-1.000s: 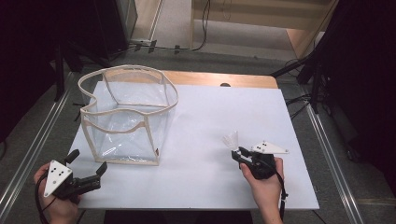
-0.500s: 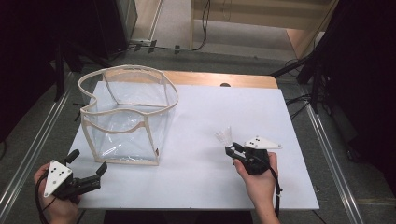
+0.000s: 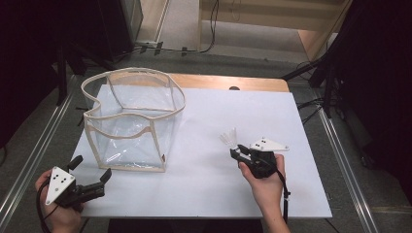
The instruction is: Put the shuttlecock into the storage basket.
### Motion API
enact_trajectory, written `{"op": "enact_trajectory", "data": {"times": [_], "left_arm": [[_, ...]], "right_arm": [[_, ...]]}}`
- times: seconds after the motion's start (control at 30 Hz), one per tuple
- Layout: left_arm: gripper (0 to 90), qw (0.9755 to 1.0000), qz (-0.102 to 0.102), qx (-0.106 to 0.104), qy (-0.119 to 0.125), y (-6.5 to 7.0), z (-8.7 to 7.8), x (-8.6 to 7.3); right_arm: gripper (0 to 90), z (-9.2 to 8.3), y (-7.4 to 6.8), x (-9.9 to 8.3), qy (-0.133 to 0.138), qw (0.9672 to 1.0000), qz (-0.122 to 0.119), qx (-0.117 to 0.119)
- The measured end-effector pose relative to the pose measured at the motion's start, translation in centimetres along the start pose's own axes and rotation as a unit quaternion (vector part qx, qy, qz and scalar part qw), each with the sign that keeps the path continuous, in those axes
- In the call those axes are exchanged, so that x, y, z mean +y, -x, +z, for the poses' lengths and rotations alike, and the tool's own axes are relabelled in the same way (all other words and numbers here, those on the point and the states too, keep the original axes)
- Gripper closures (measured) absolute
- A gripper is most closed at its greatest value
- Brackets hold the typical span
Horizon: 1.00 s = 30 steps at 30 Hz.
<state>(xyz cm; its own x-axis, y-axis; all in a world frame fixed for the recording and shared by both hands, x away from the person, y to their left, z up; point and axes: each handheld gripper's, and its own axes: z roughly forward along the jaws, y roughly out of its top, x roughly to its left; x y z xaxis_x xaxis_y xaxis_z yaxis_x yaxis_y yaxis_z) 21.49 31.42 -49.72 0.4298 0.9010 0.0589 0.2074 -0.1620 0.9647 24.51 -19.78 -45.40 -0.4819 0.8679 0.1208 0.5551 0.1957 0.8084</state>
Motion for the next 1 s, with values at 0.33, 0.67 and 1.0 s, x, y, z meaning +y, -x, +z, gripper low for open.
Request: {"op": "enact_trajectory", "data": {"times": [0.33, 0.67, 1.0], "left_arm": [[0.0, 1.0000, -0.003, 0.000, 0.000, 0.0, 0.0, 0.0], [0.0, 1.0000, -0.003, 0.000, 0.000, 0.0, 0.0, 0.0], [0.0, 1.0000, -0.003, 0.001, 0.000, 0.0, 0.0, 0.0]], "right_arm": [[63.0, 0.3, -0.5, 1.0, 0.005, 0.9999, -0.004, 0.010], [63.0, 0.7, -1.2, 2.3, 0.012, 0.9997, -0.015, 0.015], [62.9, 1.0, -1.6, 3.2, 0.018, 0.9994, -0.019, 0.022]]}}
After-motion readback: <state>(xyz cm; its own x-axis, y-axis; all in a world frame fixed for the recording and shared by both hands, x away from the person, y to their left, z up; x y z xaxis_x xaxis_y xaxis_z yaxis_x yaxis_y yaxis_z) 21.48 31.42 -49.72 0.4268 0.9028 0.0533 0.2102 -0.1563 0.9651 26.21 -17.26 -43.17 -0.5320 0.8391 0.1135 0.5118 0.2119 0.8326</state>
